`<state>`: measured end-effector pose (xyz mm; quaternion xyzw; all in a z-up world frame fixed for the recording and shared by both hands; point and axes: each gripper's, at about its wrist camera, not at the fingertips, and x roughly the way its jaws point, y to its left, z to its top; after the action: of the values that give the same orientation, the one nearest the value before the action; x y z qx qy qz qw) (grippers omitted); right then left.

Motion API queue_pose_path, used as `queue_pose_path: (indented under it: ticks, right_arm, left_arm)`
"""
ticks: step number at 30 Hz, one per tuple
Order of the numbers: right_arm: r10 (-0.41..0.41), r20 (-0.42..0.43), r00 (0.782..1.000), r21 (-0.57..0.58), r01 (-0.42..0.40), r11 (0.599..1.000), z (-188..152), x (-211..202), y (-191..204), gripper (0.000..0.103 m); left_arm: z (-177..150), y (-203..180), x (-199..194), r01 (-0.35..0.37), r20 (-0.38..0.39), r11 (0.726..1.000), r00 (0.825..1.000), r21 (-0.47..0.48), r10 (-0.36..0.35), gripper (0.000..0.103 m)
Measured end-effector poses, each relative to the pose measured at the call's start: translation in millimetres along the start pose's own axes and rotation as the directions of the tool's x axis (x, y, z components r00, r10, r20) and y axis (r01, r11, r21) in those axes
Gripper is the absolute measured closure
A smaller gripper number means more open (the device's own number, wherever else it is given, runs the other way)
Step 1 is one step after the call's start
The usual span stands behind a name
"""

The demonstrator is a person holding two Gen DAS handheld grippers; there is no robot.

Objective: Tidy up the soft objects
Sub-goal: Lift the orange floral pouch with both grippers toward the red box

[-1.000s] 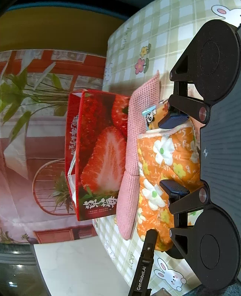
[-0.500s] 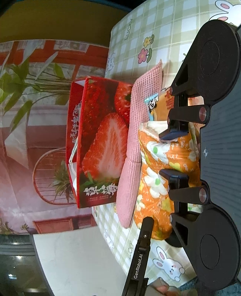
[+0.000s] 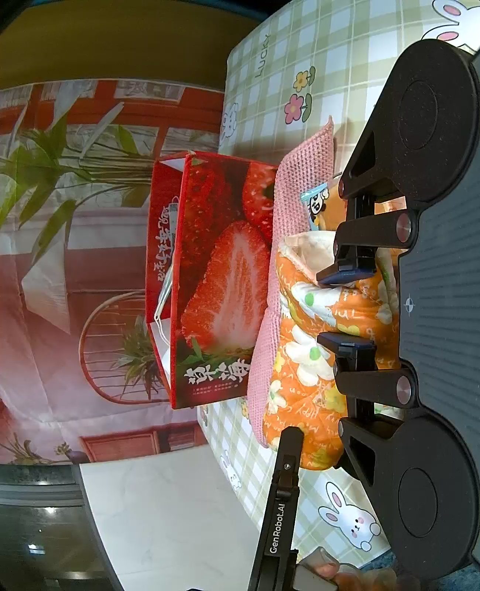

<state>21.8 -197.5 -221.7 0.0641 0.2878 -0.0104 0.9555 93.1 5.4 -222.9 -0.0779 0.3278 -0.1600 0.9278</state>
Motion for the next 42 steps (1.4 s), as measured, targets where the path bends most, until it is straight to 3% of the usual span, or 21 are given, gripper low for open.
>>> queue_pose_path:
  ticks: [16, 26, 36, 42]
  right_arm:
    - [0.018, 0.052, 0.998, 0.06, -0.021, 0.998, 34.7, -10.1, -9.7, 0.077]
    - [0.079, 0.163, 0.984, 0.05, -0.088, 0.995, 107.5, -1.5, -19.7, 0.08]
    - [0.081, 0.237, 0.968, -0.036, -0.075, 0.997, 163.5, 14.3, -22.6, 0.085]
    - [0.026, 0.206, 0.978, -0.04, -0.018, 0.999, 189.9, 48.9, -40.6, 0.085]
  left_arm:
    - [41.8, -13.0, -29.4, 0.037, 0.142, 0.996, 0.989, 0.077, -0.047, 0.076]
    - [113.8, -27.3, -45.9, 0.016, 0.28, 0.983, 0.958, 0.183, -0.068, 0.08]
    - [171.6, -50.2, -20.6, -0.036, 0.348, 0.96, 0.935, 0.277, -0.065, 0.082]
    - [204.5, -46.0, 12.3, -0.08, 0.355, 0.966, 0.935, 0.245, -0.013, 0.083]
